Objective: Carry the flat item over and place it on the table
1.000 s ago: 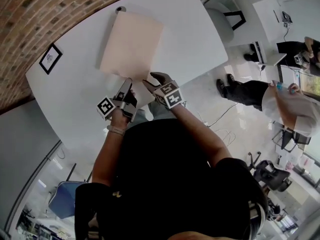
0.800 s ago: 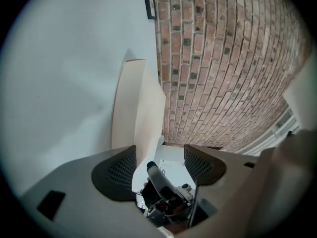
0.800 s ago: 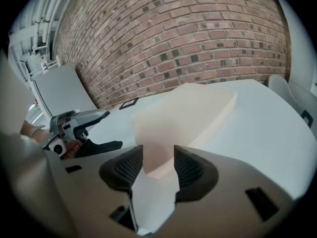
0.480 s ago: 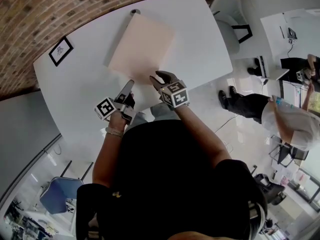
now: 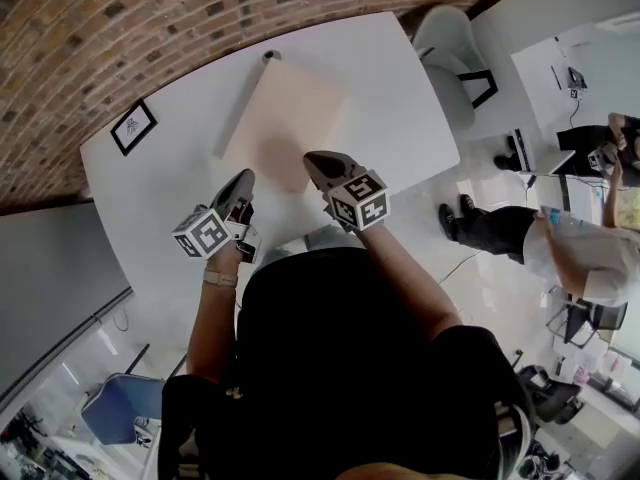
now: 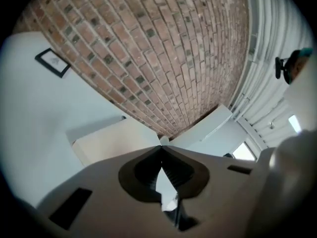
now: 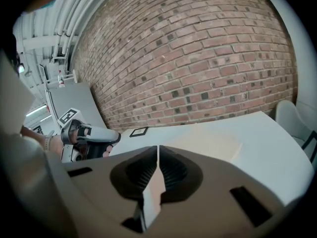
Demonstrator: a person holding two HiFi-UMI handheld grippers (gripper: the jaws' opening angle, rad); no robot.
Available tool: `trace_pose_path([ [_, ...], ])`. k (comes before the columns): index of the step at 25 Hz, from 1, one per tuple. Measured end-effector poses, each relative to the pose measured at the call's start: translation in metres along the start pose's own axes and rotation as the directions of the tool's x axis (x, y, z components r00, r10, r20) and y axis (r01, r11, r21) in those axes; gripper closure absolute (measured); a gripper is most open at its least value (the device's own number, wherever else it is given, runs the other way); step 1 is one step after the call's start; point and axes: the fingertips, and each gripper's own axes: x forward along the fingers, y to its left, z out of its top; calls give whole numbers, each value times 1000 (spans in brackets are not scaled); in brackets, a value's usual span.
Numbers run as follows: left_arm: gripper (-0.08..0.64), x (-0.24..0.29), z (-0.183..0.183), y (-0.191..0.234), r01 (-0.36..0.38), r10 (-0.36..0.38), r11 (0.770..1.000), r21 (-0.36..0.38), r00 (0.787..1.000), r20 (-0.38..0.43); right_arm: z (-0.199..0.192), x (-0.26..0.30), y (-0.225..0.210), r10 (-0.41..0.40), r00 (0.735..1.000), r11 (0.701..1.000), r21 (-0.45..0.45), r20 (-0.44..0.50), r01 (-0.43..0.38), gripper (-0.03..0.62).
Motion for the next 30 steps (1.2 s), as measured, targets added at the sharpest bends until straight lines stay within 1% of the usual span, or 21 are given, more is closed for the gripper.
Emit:
trace_pose_path([
  [2,555,1,7,-16,-11,15,991,130,1000,-24,15,-7,4,11,1000,1000,-17,25,-11,574],
  [4,555,1,14,-32,-25,34,967,254,999,-32,30,-16,8,21,998,999,-37,52,-19,575],
  [5,555,2,18,-41,-24,35,952,304,999,-29,37,-21,10,25,997,999,-45,66,-22,577],
  [9,557,2,33,-70,-16,27,892,451,1000,-17,62,-41,15,37,991,997,-70,129,-28,577],
  [13,557,-1,43,-96,-20,22,827,561,1000,3,82,-64,17,36,982,995,-97,186,-18,577],
  [16,557,-1,51,-117,-10,-1,788,616,1000,17,94,-82,17,28,974,993,-119,224,-1,577],
  [22,557,-2,61,-144,11,-52,732,681,998,39,113,-110,20,16,954,987,-160,298,33,577],
  [26,557,-2,63,-157,18,-75,712,702,996,50,124,-125,23,10,943,981,-184,333,55,577],
  [30,555,-2,63,-165,24,-89,690,723,995,52,127,-135,25,2,935,981,-182,355,67,576],
])
